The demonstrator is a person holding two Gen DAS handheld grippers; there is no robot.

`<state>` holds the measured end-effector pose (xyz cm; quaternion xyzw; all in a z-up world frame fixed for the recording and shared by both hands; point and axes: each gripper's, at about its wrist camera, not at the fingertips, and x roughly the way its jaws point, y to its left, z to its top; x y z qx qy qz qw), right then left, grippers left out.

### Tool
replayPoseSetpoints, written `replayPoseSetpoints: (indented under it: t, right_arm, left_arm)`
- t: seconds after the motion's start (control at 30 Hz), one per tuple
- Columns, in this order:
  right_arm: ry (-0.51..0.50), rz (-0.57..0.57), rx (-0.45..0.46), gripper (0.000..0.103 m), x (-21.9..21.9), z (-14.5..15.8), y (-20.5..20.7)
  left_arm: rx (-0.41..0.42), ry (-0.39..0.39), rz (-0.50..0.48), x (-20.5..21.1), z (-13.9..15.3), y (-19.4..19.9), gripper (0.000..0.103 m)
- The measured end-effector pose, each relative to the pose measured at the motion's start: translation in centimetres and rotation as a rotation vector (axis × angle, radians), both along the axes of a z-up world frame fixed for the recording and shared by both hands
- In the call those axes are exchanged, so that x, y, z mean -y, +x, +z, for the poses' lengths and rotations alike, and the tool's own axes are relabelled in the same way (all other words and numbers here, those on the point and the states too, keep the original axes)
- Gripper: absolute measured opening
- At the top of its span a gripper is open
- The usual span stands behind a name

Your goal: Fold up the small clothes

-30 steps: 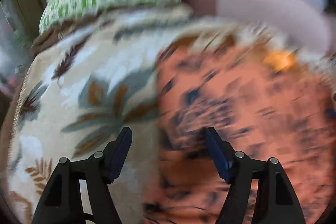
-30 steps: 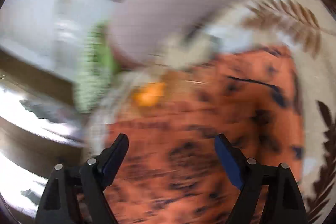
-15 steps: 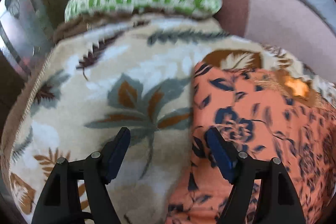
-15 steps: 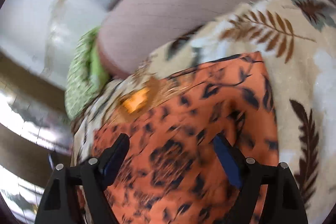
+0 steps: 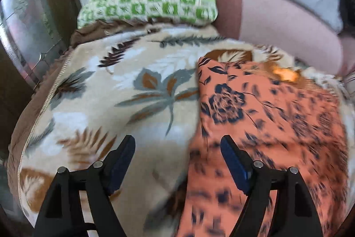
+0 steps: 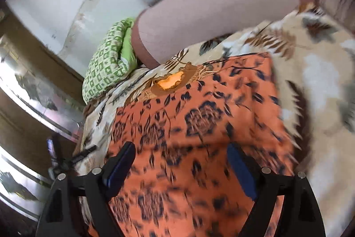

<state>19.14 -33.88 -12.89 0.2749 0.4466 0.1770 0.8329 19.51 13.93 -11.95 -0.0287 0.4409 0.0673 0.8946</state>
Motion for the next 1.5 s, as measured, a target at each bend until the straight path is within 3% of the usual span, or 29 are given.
replayPoseSetpoints:
  t: [0.13, 0.2, 0.37, 0.67, 0.87, 0.9, 0.93, 0.97, 1.0, 1.03, 1.13, 1.2, 1.23, 1.3, 1.33, 1.37, 1.4, 1.43, 1.5]
  right_arm:
    - [-0.065, -0.020, -0.008, 0.087, 1.1, 0.7, -7.1]
    - [-0.116, -0.029, -0.041, 0.087, 1.9, 0.3, -10.6]
    - [-0.128, -0.049, -0.131, 0.087, 4.6, -1.6, -17.3]
    - [-0.047, -0.100, -0.307, 0.087, 7.5, -5.8, -18.9]
    - [-0.026, -0.084, -0.323, 0.086, 6.9, -6.1, -19.2]
    - [-0.020, -0.090, -0.331, 0.086, 6.9, -6.3, -19.1]
    - [0.000, -0.096, -0.339, 0.080, 7.1, -6.6, -19.1]
    - [0.011, -0.096, -0.339, 0.073, 7.1, -6.7, -19.0]
    - [0.026, -0.095, -0.328, 0.058, 7.1, -6.4, -19.1]
    - [0.035, -0.090, -0.312, 0.051, 7.1, -6.0, -19.2]
    - [0.022, -0.087, -0.313, 0.052, 6.9, -6.1, -18.9]
    - [0.027, -0.094, -0.366, 0.053, 7.0, -7.5, -18.6]
    - [0.047, -0.087, -0.387, 0.056, 6.9, -8.1, -18.6]
    - [0.081, -0.097, -0.368, 0.060, 7.1, -8.1, -18.7]
    - [0.090, -0.099, -0.363, 0.059, 7.1, -8.1, -18.8]
    - [0.114, -0.106, -0.356, 0.057, 7.3, -8.1, -18.9]
    - [0.132, -0.107, -0.357, 0.043, 7.5, -8.1, -18.9]
    - [0.146, -0.106, -0.362, 0.022, 7.6, -8.2, -19.0]
    - [0.198, -0.118, -0.366, 0.020, 8.1, -8.4, -19.1]
  left_arm:
    - [0.005, -0.085, -0.006, -0.8, 0.5, -7.2, 0.080]
    - [-0.014, -0.107, -0.011, -0.8, -0.3, -10.7, 0.080]
    - [-0.078, -0.142, -0.017, -0.2, -2.7, -16.5, 0.080]
    - [-0.175, -0.167, -0.007, 0.1, -5.7, -19.4, 0.080]
    - [-0.195, -0.248, -0.033, -0.2, -6.0, -20.4, 0.079]
    - [-0.205, -0.269, -0.035, -0.3, -6.2, -20.4, 0.076]
    - [-0.221, -0.284, -0.033, -0.4, -6.5, -20.4, 0.061]
    - [-0.239, -0.294, -0.033, -0.5, -6.8, -20.3, 0.038]
    - [-0.251, -0.281, -0.020, -0.6, -7.0, -20.4, 0.032]
    - [-0.244, -0.276, -0.014, -0.8, -6.9, -20.5, 0.028]
    - [-0.242, -0.317, -0.008, -1.4, -7.2, -20.6, 0.028]
    - [-0.234, -0.338, -0.005, -1.6, -7.3, -20.6, 0.034]
    - [-0.232, -0.349, -0.016, -1.6, -7.3, -20.6, 0.043]
    - [-0.230, -0.335, -0.031, -1.1, -7.1, -20.6, 0.047]
    - [-0.232, -0.309, -0.037, -0.8, -7.0, -20.6, 0.041]
    - [-0.232, -0.274, -0.041, -0.5, -7.0, -20.6, 0.016]
    - [-0.228, -0.258, -0.044, -0.4, -6.9, -20.6, 0.010]
    - [-0.223, -0.283, -0.049, -0.6, -6.8, -20.6, 0.009]
    - [-0.206, -0.338, -0.038, -1.3, -6.3, -20.7, 0.008]
